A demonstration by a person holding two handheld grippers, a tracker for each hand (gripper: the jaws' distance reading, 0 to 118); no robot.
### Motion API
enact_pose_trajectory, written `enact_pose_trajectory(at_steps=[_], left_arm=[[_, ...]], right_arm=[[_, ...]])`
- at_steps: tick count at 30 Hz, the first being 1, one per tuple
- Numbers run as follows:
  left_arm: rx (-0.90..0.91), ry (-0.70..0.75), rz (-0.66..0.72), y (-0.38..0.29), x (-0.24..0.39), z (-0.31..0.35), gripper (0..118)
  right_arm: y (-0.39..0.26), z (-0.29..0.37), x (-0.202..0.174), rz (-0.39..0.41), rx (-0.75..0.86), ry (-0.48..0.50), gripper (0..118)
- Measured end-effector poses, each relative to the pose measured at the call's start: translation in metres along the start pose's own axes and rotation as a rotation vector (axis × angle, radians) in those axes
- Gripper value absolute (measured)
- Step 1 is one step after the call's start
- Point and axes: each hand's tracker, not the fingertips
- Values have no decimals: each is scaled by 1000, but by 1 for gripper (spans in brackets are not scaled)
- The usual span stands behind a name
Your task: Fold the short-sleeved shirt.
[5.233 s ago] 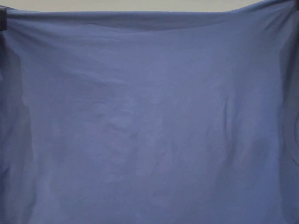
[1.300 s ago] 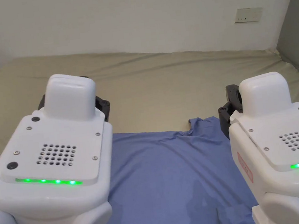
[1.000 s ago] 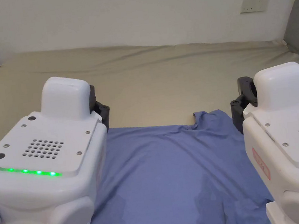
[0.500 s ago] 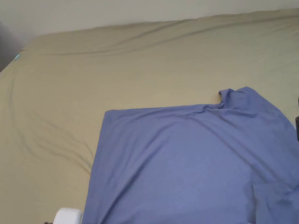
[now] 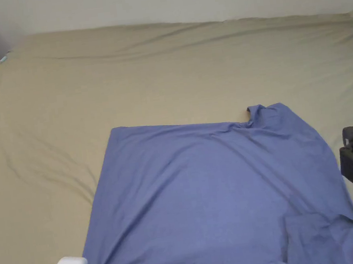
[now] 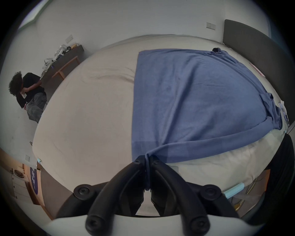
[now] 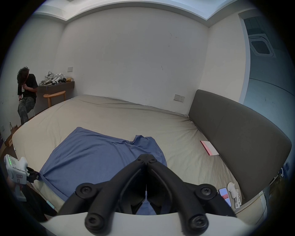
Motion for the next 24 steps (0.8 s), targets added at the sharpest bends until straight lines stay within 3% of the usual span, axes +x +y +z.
enact_pose_trajectory(at_steps=[5,7,8,10,12,17,24], left_arm=[[35,-14,39,5,-3,8,2],[58,-31,80,9,-5,18,2],[71,-26,86,11,-6,22,2],[90,-18,106,15,-8,30,2],[91,-20,121,18,-9,35,2],[70,2,112,17,-4,34,2],[28,27,97,12,4,35,2]], right_arm=[[-23,-7,18,-3,-85,-14,2],[-45,-14,33,-34,-171,-9,7],[-59,-20,42,-45,-235,-2,30],[-93,-30,57,-54,-351,15,90],[-132,-39,67,-49,-484,34,102],[-206,-44,63,27,-686,53,104],[-219,-61,55,-42,-725,80,99]])
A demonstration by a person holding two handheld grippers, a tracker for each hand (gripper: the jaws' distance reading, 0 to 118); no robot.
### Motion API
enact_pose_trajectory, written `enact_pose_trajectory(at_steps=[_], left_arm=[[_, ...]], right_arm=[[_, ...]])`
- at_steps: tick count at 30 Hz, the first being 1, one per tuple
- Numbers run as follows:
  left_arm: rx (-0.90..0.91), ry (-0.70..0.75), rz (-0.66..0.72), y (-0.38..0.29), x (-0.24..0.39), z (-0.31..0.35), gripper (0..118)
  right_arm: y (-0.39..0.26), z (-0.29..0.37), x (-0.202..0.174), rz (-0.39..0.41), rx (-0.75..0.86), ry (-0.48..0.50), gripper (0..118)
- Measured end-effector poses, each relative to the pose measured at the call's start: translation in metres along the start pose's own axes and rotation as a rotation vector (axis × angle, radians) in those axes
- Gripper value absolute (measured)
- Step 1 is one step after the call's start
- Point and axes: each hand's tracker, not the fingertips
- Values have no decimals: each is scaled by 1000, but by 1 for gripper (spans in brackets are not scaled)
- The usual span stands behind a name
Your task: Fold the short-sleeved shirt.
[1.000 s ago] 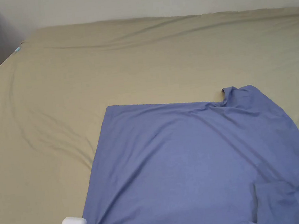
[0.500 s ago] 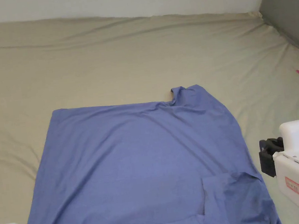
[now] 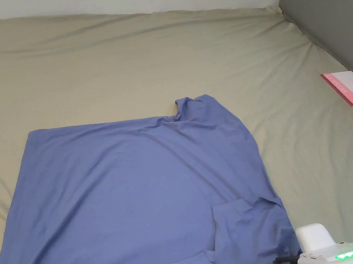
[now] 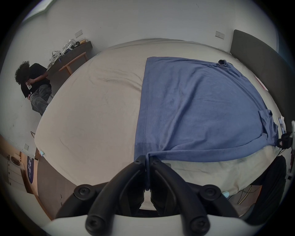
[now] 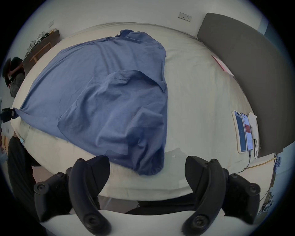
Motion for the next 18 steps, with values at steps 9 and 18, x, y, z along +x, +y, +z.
enact_pose_trajectory(at_steps=[9,18], left_arm=[[-20,18,-19,3,-1,-8,2],[42,14,5,13,-7,0,2]], right_arm=[[6,-35,-3,59,-50,79,13],[20,22,18,-2,175,144,9]])
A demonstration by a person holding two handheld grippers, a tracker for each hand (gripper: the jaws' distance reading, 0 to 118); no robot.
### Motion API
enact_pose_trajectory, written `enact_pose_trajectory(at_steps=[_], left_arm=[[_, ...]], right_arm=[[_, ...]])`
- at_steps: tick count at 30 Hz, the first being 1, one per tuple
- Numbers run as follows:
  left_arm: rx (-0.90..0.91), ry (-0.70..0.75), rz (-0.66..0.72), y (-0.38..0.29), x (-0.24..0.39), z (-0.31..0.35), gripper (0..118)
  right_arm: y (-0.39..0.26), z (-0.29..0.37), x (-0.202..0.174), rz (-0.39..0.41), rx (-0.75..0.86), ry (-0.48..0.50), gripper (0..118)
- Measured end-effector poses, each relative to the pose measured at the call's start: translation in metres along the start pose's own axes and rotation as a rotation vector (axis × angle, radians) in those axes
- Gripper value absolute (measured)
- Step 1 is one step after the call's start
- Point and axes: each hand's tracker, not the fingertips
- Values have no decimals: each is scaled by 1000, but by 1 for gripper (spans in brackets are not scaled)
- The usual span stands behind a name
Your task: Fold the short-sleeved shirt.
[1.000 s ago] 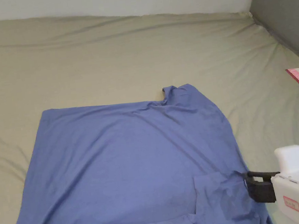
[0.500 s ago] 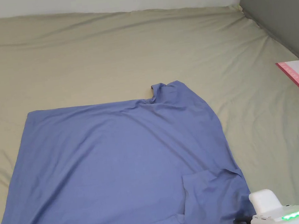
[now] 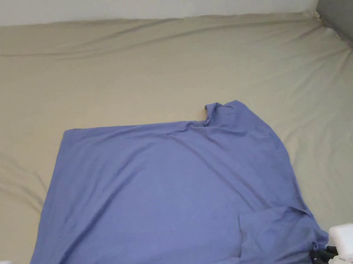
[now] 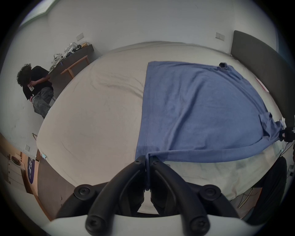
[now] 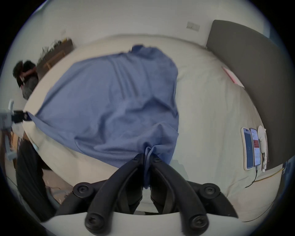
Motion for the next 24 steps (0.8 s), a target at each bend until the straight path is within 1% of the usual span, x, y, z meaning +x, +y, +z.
enact_pose_trajectory(at_steps=[1,3,5,6,8,10,12,14,18,24], left_arm=[[18,-4,14,4,-1,3,2],[36,-6,18,12,-3,5,2],[84,2,31,22,-4,7,2],[100,3,35,28,-5,7,2],[111,5,31,41,-4,3,2],[122,9,20,56,-3,-5,2],[121,9,4,72,1,-14,2],[110,14,-16,87,4,-29,2],[34,4,-88,112,8,-70,2],[-105,3,-159,131,14,-128,2]], right_arm=[[7,8,4,-27,16,26,9],[21,21,9,-64,90,38,9],[38,28,16,-111,109,56,9],[45,29,17,-120,112,54,9],[60,24,16,-121,110,38,9],[76,13,12,-101,112,9,9],[91,-5,10,-84,90,-18,9],[105,-23,9,-86,58,-35,9],[127,-69,10,-58,-5,-91,9],[143,-129,13,-50,-77,-109,9]])
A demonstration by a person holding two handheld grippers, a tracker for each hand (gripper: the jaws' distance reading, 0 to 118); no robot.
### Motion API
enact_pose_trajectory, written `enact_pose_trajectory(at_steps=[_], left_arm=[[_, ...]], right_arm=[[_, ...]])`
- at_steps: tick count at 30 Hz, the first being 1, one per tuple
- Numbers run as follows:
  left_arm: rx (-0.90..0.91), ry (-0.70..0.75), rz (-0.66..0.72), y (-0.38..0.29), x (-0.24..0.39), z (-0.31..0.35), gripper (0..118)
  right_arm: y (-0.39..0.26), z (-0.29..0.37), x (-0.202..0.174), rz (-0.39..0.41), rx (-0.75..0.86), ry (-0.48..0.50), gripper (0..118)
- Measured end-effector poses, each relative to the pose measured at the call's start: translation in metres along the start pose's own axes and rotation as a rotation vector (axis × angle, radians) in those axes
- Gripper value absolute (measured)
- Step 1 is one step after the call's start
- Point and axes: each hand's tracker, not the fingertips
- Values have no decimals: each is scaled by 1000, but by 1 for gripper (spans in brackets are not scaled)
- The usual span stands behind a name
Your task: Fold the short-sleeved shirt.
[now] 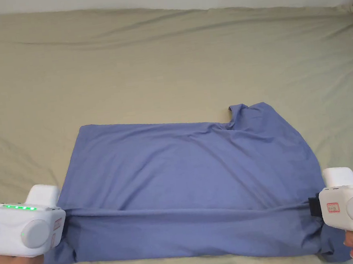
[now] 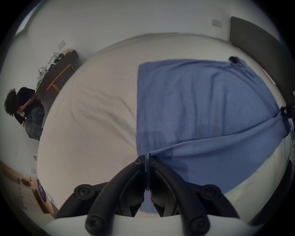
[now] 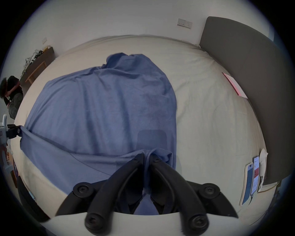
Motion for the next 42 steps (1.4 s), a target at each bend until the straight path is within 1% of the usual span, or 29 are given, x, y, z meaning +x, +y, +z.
enact_pose_trajectory(at_steps=[7,8,9,10,11,12,13,15,16,17,18,19,22,24,25,26,27,28,29,30,31,32,33,34,35,37,42], left_arm=[[-53,7,-77,16,9,-31,3],[-50,10,-81,16,9,-32,4],[-51,16,-83,18,9,-32,12],[-45,48,-80,21,8,-31,26],[-25,101,-74,22,6,-27,62],[4,122,-59,25,2,-22,94],[46,100,-35,28,-2,-13,117],[234,106,-3,36,-5,18,112],[277,98,18,41,-6,32,112],[335,77,34,45,-6,48,112],[397,65,56,48,-6,64,112],[456,63,80,45,5,116,112],[625,47,132,43,18,179,112],[708,33,174,41,18,187,110],[721,13,201,38,23,198,103],[747,0,213,33,26,207,81],[788,13,221,30,31,214,60],[806,35,218,26,36,220,39],[814,45,201,23,41,224,24],[872,109,130,23,44,231,20],[879,120,117,19,48,233,16],[880,119,108,17,51,235,5],[886,110,101,14,53,237,0],[857,76,133,11,56,236,0],[863,84,126,8,61,240,0],[862,82,90,7,64,244,0],[852,94,21,6,72,251,0]], right_arm=[[10,-36,-1,12,-60,-31,9],[11,-36,0,7,-60,-28,9],[13,-35,2,2,-56,-28,14],[16,-33,3,-9,-21,-56,30],[20,-31,4,-8,12,-109,69],[24,-26,7,-1,49,-131,94],[29,-15,10,-4,97,-126,104],[40,15,12,-36,185,-91,104],[46,33,10,-40,226,-55,104],[49,52,6,-36,276,-40,104],[50,73,-1,-28,336,-47,104],[52,93,-8,-10,399,-46,104],[50,160,-36,61,590,-59,104],[47,194,-53,89,683,-55,104],[45,208,-61,99,716,-53,102],[42,219,-68,108,739,-48,98],[39,230,-76,114,764,-40,89],[37,237,-82,125,780,-26,72],[33,243,-88,137,789,-22,35],[29,248,-95,155,800,-23,4],[26,250,-102,173,812,-46,1],[23,249,-106,188,821,-42,1],[20,250,-112,211,826,-57,1],[20,250,-116,240,795,-44,1],[19,249,-119,234,787,-36,1],[14,246,-122,223,783,-36,1],[10,246,-124,247,780,-48,1]])
